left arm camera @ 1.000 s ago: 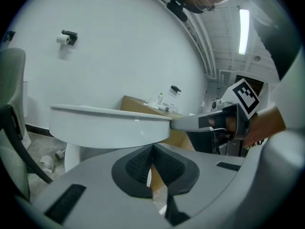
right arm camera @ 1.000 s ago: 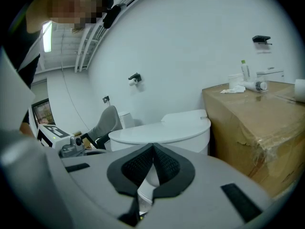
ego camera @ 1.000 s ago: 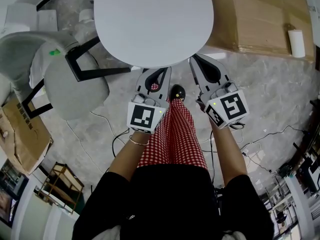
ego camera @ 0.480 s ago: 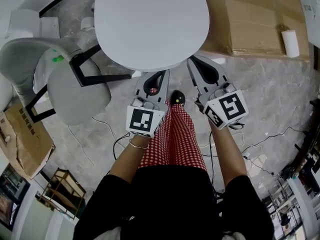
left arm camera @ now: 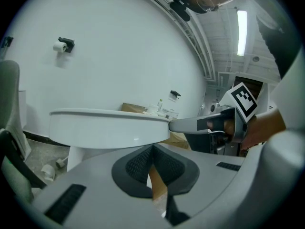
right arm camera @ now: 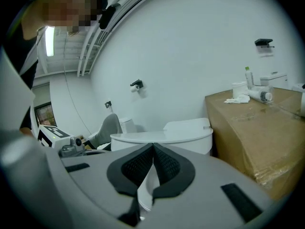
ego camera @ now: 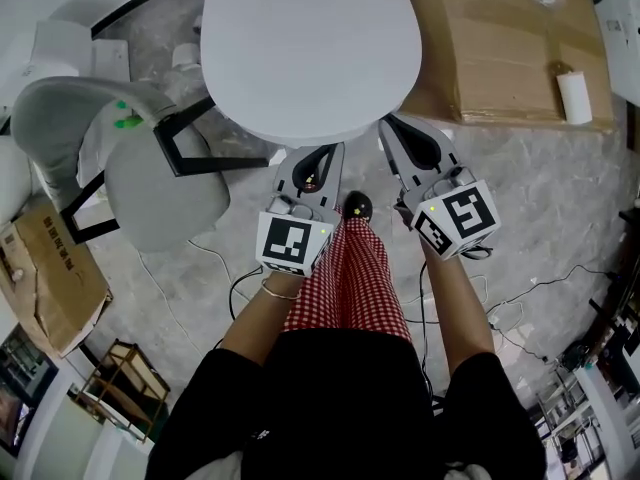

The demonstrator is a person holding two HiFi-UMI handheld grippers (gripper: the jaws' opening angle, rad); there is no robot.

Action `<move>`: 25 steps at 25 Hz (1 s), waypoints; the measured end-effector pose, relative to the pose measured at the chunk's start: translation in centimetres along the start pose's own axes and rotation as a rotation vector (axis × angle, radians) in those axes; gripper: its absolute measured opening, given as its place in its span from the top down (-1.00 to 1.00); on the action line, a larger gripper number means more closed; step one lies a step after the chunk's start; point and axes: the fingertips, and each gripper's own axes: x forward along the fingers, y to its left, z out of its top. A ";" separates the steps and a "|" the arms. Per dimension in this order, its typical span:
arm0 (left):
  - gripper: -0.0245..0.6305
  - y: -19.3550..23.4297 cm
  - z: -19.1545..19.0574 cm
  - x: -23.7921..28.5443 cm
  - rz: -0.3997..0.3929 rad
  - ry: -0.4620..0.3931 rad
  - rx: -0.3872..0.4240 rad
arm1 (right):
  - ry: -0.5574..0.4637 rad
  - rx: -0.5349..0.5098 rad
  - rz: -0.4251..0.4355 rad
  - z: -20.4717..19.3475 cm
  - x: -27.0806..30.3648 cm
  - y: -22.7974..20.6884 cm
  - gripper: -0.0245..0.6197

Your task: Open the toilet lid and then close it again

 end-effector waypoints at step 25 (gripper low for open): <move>0.92 0.4 6.9 0.3 -0.021 -0.030 0.018 | -0.027 -0.035 0.008 6.4 0.7 -0.1 0.86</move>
